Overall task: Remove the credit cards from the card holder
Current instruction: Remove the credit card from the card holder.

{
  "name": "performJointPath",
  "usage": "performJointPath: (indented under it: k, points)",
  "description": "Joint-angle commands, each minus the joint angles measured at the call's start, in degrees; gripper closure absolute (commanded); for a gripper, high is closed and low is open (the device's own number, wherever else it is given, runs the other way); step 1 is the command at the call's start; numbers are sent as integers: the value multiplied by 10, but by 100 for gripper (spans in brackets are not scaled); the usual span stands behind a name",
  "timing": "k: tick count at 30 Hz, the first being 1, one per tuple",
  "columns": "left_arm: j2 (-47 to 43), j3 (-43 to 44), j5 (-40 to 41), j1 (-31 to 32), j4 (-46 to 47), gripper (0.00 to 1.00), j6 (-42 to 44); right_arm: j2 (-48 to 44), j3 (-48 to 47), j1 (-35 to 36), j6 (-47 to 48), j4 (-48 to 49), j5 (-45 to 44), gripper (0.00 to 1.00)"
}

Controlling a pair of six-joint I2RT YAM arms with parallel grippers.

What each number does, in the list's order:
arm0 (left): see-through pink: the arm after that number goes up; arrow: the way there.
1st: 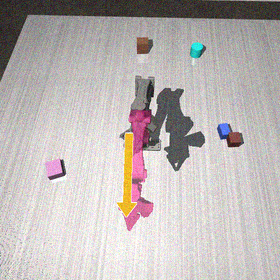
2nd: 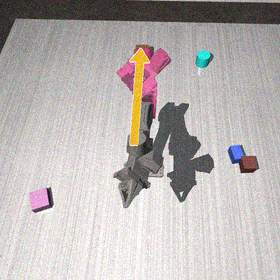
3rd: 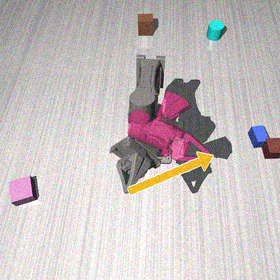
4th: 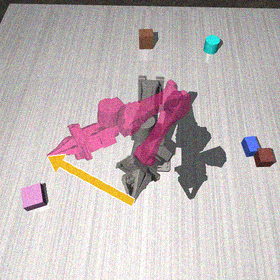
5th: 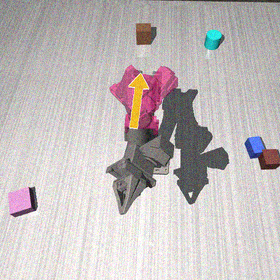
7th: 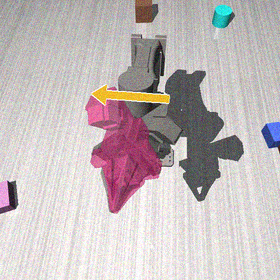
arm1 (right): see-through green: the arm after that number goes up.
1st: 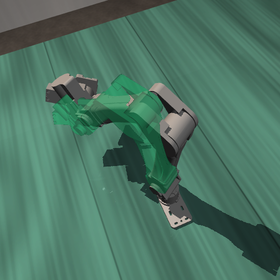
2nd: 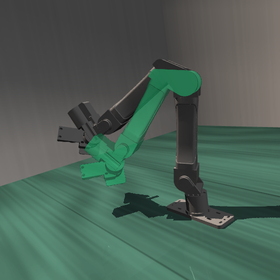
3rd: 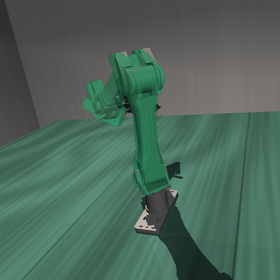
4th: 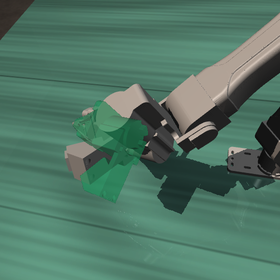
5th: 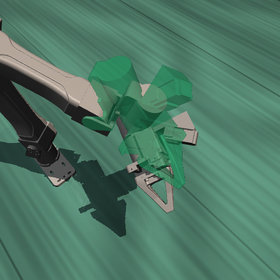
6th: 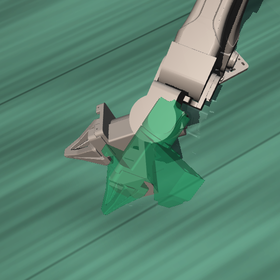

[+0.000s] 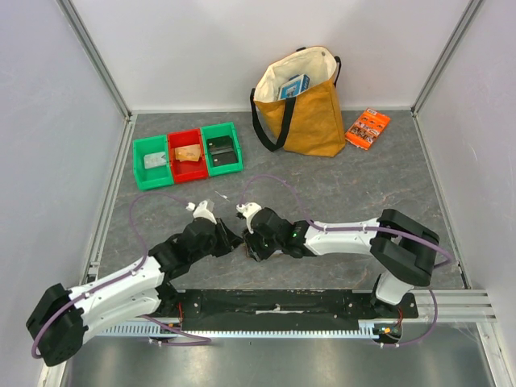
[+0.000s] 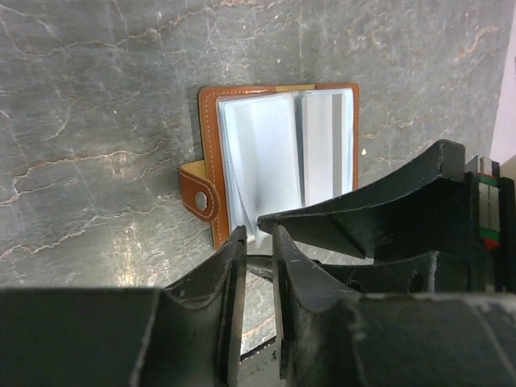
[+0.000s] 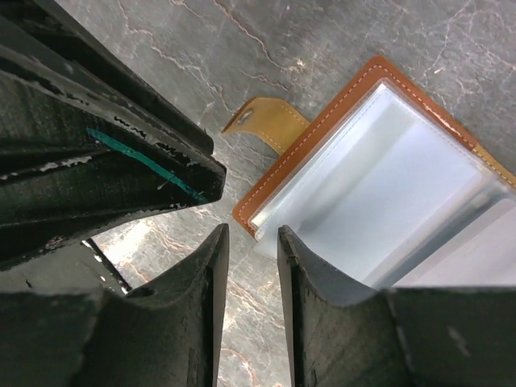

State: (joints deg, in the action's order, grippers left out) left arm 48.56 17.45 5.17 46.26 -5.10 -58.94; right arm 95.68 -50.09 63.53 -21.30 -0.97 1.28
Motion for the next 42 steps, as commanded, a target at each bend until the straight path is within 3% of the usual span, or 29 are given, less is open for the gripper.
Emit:
performJointPath:
  k: [1, 8, 14, 19, 24, 42]
  points:
    - [-34, 14, 27, 1, -26, 73, -14, -37, -20, 2, 8, 11, -5, 61]
    - [26, 92, -29, 2, -7, 68, 18, -136, 22, -50, -8, -34, -59, 53]
    - [142, 151, -110, 1, 48, 61, 36, -177, 111, -133, -48, 3, -15, 67]
    - [232, 175, -154, 2, 88, 56, 38, -167, 156, -168, -71, 62, 42, 77]
    - [278, 177, -148, 2, 97, 53, 41, -146, 177, -186, -83, 93, 61, 83]
    - [356, 200, -163, 1, 108, 58, 43, -116, 213, -220, -98, 106, 83, 88]
